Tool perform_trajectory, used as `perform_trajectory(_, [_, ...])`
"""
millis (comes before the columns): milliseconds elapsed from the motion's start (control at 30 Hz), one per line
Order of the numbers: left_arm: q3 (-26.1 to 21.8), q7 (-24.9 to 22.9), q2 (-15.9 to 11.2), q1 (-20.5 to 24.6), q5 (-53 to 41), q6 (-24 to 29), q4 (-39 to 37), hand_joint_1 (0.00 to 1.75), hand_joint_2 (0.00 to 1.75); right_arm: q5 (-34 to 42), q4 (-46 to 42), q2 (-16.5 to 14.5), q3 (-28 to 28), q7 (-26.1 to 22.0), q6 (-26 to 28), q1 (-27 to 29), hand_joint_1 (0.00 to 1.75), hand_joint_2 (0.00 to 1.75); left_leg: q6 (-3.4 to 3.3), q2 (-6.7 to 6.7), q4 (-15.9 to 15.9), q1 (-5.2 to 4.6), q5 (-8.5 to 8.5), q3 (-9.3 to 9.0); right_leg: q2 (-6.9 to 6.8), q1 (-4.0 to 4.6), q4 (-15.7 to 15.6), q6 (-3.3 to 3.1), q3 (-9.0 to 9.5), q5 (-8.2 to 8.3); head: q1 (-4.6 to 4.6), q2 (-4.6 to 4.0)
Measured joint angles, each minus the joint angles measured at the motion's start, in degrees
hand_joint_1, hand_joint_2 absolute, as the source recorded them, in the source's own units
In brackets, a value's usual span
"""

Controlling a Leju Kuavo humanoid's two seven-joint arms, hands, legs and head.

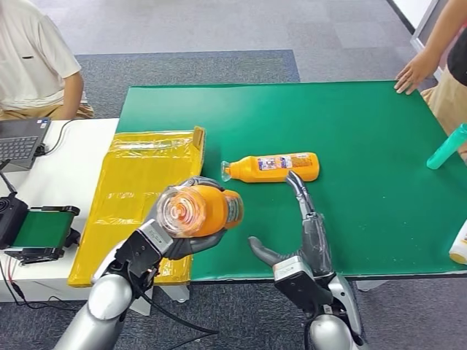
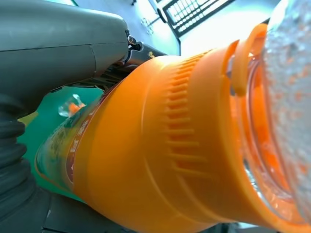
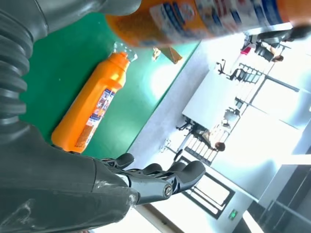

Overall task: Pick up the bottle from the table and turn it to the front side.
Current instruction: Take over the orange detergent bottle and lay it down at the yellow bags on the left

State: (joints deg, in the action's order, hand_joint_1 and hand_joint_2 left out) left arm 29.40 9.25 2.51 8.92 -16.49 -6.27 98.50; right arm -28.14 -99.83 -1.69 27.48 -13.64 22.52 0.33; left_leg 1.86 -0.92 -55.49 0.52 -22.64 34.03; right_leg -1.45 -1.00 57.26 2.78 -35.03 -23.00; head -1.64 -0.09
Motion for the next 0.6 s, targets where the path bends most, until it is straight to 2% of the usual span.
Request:
perform_trajectory(200, [-3.7, -2.2, -1.6, -0.3, -7.7, 3.4, 0.0, 1.75, 1.75, -1.0, -3.4, 0.1, -2.9, 0.7, -0.1, 2.7, 0.00, 1.75, 0.00, 0.00, 0.0, 0.00, -0.01, 0.00, 0.00, 0.00, 0.0, 0.00, -0.01, -0.01, -0.01, 0.01])
perform_trajectory(467, [-7.9, -3.7, -3.1, -0.5, -12.3, 4.5, -0.9, 1.75, 1.75, -1.2, -8.0, 0.1, -7.4, 0.9, -0.5, 7.6, 0.00, 1.75, 0.01, 0.00, 0.0, 0.00, -0.03, 0.01, 0.00, 0.00, 0.0, -0.01, -0.02, -0.01, -0.01, 0.01])
perform_trajectory(600, [-8.4, -6.7, -3.5, -0.6, -23.0, 8.0, -1.9, 1.75, 1.75, -1.6, -10.1, 0.1, -8.7, 0.8, -1.2, 9.2, 0.00, 1.75, 0.01, 0.00, 0.0, 0.00, -0.03, 0.01, 0.00, 0.00, 0.0, -0.01, -0.03, -0.01, -0.01, 0.01])
